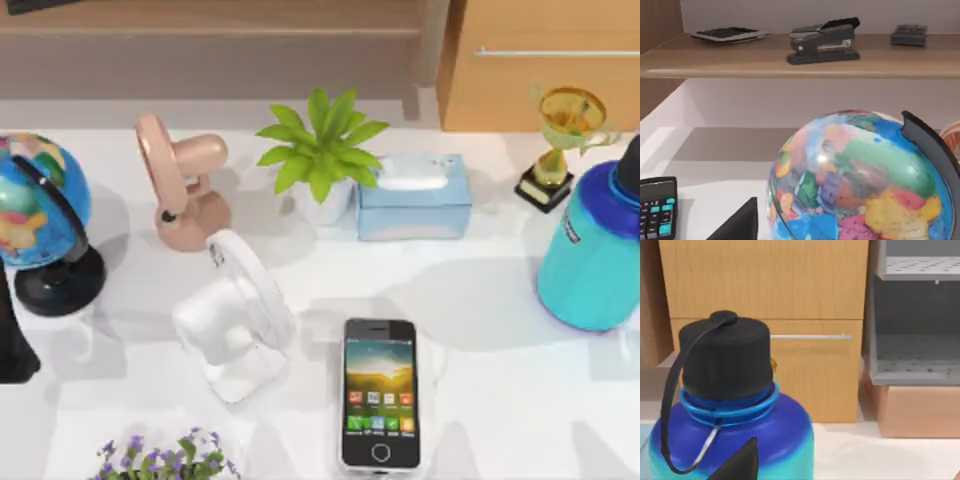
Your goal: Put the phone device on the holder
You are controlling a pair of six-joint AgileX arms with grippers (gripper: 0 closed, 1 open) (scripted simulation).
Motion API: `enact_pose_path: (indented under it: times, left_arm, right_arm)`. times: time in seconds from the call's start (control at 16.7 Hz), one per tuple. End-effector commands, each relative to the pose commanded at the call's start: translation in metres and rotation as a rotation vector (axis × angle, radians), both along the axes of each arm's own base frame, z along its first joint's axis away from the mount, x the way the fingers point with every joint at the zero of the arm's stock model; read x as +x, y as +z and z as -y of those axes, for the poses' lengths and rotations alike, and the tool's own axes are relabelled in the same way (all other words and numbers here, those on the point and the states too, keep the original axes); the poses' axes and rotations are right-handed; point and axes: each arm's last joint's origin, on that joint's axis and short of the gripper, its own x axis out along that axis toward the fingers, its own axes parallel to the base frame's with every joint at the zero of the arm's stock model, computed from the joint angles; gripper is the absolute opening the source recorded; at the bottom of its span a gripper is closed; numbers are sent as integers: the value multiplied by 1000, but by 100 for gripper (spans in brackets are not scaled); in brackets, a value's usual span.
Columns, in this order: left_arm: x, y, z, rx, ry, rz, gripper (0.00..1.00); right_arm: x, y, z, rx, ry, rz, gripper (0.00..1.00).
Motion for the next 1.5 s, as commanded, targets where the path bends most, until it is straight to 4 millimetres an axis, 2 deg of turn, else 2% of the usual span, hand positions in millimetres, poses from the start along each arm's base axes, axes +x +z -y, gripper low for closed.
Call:
enact_pose_path:
  times: [0.18,0.36,0.54,0.72,0.9,1.14,1.32,1.5]
  left_arm:
    - [0,0,0,0,0,0,100]
    - [0,0,0,0,0,0,100]
    - [0,0,0,0,0,0,100]
    - [0,0,0,0,0,0,100]
    - [0,0,0,0,0,0,100]
    - [0,0,0,0,0,0,100]
    - [0,0,0,0,0,0,100]
    - [0,0,0,0,0,0,100]
  right_arm:
    - [0,2,-1,4,9,-10,100]
    - [1,15,-8,42,77,-109,100]
    - [7,36,-21,96,173,-314,100]
    - [25,55,-43,132,247,-616,100]
    - [52,63,-78,119,258,-956,100]
    - [88,52,-142,44,171,-1316,100]
    - [104,38,-193,2,84,-1442,100]
    - [114,26,-238,3,20,-1472,100]
